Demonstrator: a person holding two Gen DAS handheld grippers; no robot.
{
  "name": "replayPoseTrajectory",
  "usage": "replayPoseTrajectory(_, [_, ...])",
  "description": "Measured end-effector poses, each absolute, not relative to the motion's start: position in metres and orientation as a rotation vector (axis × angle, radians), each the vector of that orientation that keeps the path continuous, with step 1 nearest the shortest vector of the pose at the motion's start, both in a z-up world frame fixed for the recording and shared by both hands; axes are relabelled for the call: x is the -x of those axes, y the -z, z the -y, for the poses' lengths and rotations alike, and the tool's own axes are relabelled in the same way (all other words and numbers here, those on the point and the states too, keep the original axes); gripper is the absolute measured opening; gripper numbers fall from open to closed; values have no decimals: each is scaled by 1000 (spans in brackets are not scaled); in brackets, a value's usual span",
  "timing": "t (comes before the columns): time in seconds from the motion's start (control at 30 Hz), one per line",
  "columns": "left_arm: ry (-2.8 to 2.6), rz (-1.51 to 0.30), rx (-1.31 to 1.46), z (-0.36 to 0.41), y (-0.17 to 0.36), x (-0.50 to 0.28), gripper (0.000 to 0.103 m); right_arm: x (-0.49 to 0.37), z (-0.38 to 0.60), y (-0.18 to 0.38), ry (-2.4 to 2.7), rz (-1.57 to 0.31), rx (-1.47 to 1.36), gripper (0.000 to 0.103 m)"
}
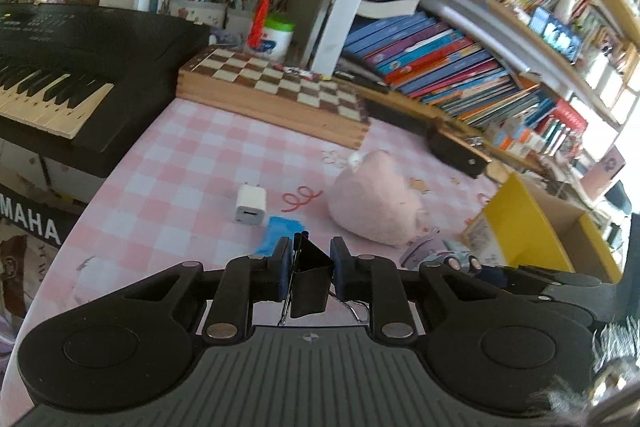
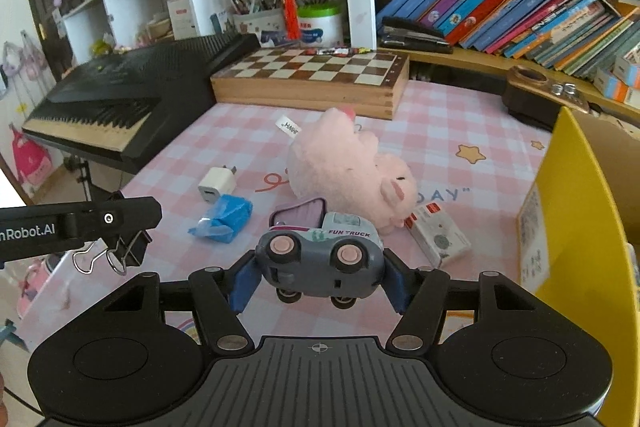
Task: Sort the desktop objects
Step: 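Lift the binder clip with the left tool while the right tool carries the toy car toward the yellow box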
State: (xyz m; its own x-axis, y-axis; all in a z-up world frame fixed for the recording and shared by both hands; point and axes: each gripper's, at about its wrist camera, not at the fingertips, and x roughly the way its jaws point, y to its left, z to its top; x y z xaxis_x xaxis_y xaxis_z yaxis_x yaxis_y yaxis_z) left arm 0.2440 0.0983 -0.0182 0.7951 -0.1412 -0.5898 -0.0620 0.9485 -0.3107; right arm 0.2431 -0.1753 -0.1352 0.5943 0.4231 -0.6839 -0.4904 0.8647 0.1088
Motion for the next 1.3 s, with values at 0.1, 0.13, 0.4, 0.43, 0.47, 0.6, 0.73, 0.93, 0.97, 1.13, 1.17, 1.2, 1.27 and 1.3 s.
replayPoseTrajectory(0.1, [70, -640, 338, -97, 11, -233, 19, -232, 182, 125, -529, -748, 80, 63])
replayPoseTrajectory(0.13, [79, -636, 342, -97, 9, -229, 19, -227, 185, 121, -529, -739, 77, 63])
replayPoseTrajectory(0.4, [158, -602, 360, -91, -9, -197, 19, -190, 209, 97, -519, -702, 65, 63])
replayPoseTrajectory(0.43, [165, -599, 361, -91, -10, -194, 19, -186, 212, 95, -516, -705, 59, 63])
replayPoseTrajectory(0.47, [174, -594, 362, -90, -12, -189, 19, -181, 215, 94, -513, -711, 46, 63])
replayPoseTrajectory(0.6, [205, -586, 373, -91, -19, -171, 19, -164, 230, 89, -504, -747, -22, 63])
replayPoseTrajectory(0.73, [245, -586, 380, -90, -23, -154, 19, -142, 241, 84, -482, -763, -41, 63])
replayPoseTrajectory(0.93, [323, -603, 350, -81, -25, -130, 19, -105, 251, 81, -428, -767, -51, 63])
replayPoseTrajectory(0.97, [334, -605, 347, -80, -25, -127, 19, -100, 253, 81, -420, -767, -56, 63])
replayPoseTrajectory(1.13, [389, -611, 326, -72, -27, -108, 19, -73, 257, 79, -389, -761, -77, 63])
replayPoseTrajectory(1.17, [398, -614, 322, -71, -27, -104, 19, -67, 257, 79, -384, -759, -79, 63])
replayPoseTrajectory(1.2, [406, -617, 318, -70, -27, -100, 19, -62, 258, 78, -378, -757, -81, 63])
replayPoseTrajectory(1.27, [425, -621, 309, -67, -26, -92, 19, -53, 259, 79, -365, -755, -86, 63])
replayPoseTrajectory(1.3, [435, -624, 305, -66, -26, -89, 19, -49, 260, 79, -357, -755, -90, 63])
